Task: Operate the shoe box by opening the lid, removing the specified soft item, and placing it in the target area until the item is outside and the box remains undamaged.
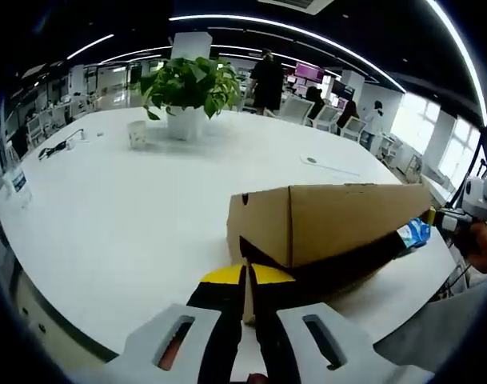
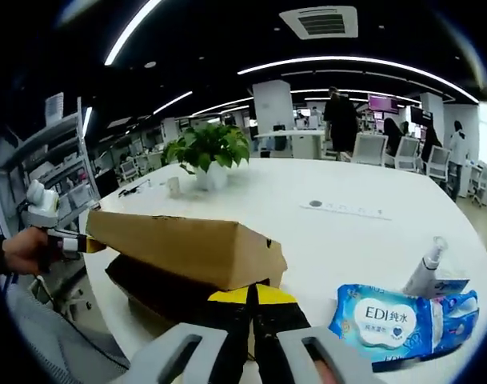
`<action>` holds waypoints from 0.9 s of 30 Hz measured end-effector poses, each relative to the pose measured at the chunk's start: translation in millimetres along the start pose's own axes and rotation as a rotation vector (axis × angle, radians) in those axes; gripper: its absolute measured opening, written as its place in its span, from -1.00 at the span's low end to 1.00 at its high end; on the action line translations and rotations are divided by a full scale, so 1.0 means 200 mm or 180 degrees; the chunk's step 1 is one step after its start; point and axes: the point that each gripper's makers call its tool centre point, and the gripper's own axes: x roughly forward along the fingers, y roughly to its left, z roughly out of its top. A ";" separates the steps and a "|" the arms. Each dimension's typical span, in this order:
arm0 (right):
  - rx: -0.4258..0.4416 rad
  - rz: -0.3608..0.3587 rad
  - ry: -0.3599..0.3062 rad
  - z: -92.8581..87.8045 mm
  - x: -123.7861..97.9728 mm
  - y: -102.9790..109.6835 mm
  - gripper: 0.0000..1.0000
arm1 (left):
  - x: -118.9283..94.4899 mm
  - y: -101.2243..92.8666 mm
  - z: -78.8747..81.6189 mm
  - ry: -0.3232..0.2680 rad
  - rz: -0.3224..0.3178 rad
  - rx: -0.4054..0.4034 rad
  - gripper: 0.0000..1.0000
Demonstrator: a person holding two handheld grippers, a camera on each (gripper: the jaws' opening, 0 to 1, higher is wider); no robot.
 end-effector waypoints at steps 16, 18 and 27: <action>0.0193 0.0013 0.0127 -0.16 -0.01 0.00 -1.00 | -0.04 0.00 -0.12 0.0114 -0.0097 0.0222 -0.99; 0.0211 0.0019 0.0132 -0.17 -0.01 0.00 -1.00 | -0.05 0.00 -0.13 0.0110 -0.0118 0.0211 -0.99; 0.0180 0.0016 0.0286 -0.27 0.00 -0.02 -1.00 | -0.05 0.00 -0.15 0.0156 -0.0112 0.0232 -1.00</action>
